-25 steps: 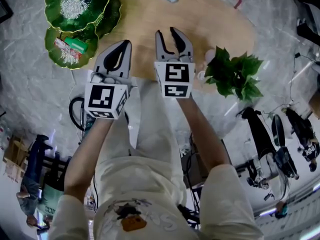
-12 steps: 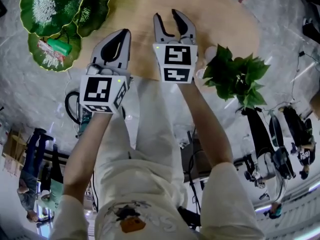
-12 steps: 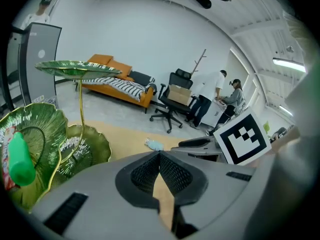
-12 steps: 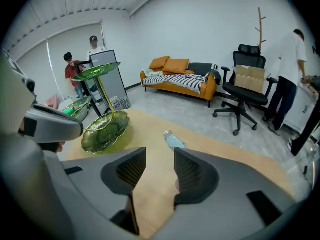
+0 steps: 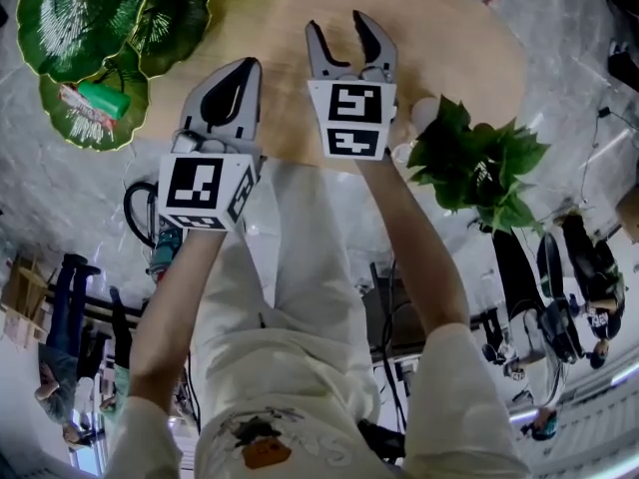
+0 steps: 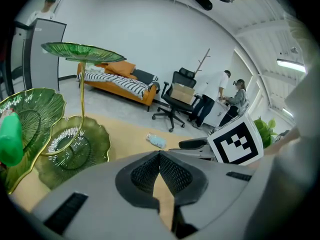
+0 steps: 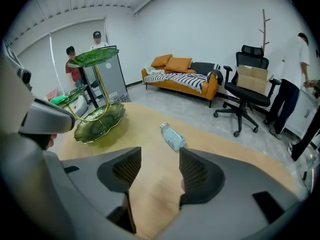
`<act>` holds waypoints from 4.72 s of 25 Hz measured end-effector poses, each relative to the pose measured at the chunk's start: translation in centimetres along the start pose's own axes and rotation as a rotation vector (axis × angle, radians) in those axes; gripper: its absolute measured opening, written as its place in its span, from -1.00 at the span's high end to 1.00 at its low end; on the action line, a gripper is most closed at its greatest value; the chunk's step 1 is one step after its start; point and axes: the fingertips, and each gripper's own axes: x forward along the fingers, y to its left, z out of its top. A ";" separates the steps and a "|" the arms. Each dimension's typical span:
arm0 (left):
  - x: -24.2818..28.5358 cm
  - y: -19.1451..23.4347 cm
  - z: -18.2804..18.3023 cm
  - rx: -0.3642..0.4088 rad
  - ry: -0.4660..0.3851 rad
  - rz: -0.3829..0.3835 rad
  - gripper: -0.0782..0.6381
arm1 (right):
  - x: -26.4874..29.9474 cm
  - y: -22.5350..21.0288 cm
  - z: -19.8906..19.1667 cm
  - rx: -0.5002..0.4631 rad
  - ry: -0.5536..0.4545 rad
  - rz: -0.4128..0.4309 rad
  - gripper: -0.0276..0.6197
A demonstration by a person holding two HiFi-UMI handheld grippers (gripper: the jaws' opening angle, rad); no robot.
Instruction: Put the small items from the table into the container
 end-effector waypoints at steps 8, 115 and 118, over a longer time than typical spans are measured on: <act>0.8 0.8 -1.0 -0.015 -0.001 0.016 0.78 | 2.0 -0.4 0.0 -0.026 -0.009 0.005 0.17; -1.4 3.6 -0.2 0.016 -0.030 0.004 0.78 | 5.6 0.7 -2.1 -0.391 0.177 0.086 0.38; -1.7 3.2 0.2 0.030 -0.030 -0.006 0.78 | 4.9 0.8 -1.2 -0.370 0.155 0.080 0.37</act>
